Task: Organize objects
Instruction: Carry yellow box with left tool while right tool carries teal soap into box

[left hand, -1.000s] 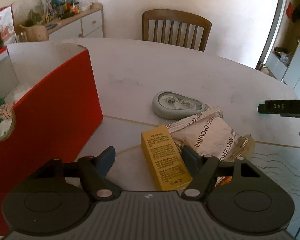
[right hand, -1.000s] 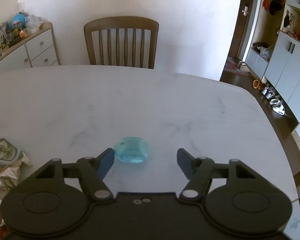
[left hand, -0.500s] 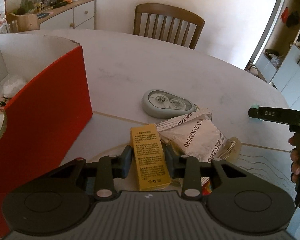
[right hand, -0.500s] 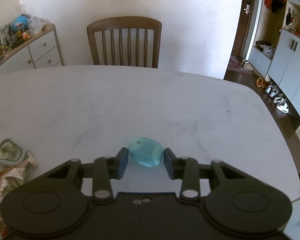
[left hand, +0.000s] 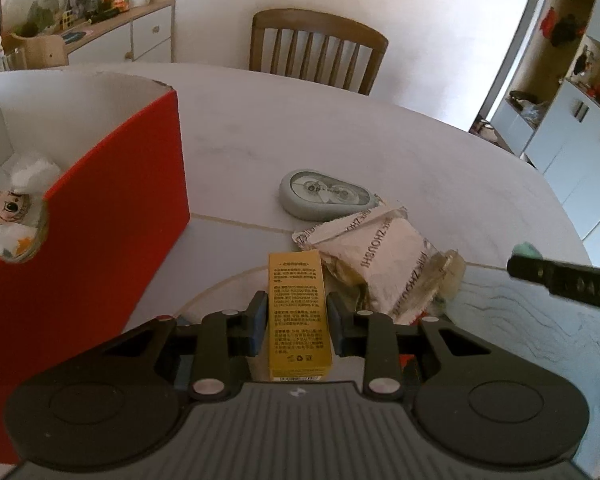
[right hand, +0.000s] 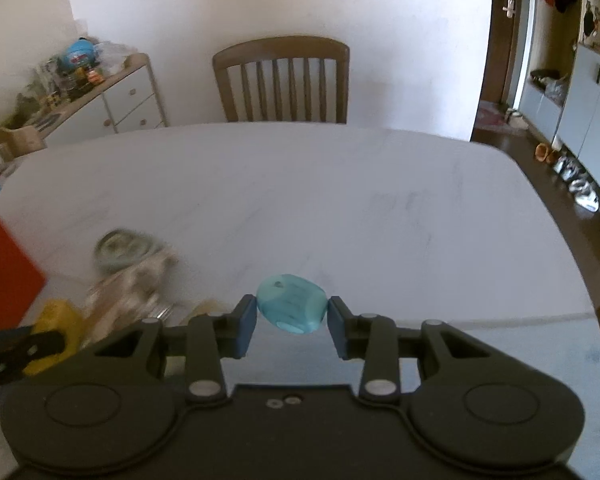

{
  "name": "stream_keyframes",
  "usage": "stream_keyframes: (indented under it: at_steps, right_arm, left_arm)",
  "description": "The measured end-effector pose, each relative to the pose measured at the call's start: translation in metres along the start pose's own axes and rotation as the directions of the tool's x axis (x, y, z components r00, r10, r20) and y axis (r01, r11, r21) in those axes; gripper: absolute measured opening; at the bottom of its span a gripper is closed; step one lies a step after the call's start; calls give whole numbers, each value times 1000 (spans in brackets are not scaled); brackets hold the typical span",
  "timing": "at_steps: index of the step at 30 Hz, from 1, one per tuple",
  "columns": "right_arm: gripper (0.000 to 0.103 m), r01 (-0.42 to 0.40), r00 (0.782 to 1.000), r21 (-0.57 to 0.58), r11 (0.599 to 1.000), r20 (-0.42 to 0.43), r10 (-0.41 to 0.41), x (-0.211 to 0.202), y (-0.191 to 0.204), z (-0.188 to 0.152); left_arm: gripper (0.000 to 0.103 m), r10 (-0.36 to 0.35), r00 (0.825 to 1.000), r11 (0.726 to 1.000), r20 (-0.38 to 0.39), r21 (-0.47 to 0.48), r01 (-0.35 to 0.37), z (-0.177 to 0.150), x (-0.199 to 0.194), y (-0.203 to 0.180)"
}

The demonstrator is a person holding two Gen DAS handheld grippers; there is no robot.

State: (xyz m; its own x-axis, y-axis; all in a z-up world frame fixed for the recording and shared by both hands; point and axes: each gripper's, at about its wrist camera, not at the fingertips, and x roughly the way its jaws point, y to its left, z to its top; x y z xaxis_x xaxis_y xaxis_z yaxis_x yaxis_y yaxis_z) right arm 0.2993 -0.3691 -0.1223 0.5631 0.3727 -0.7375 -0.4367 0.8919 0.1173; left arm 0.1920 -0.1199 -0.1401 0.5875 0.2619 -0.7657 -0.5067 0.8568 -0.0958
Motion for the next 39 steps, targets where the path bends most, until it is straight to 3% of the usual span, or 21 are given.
stream_keyframes:
  at_steps: [11, 20, 31, 39]
  right_arm:
    - [37, -40, 999, 18, 999, 2, 40, -62, 37, -30]
    - [37, -42, 997, 1, 999, 61, 42, -110, 82, -35]
    - [37, -86, 990, -25, 996, 107, 88, -135, 151, -23]
    - [37, -113, 985, -58, 992, 123, 120, -133, 204, -8]
  left_arm:
    - [31, -88, 996, 994, 15, 60, 87, -14, -45, 9]
    - [31, -159, 986, 983, 42, 104, 154, -11, -93, 31]
    - [31, -189, 979, 976, 80, 126, 178, 11, -141, 87]
    - [31, -168, 980, 980, 103, 126, 155, 32, -154, 146]
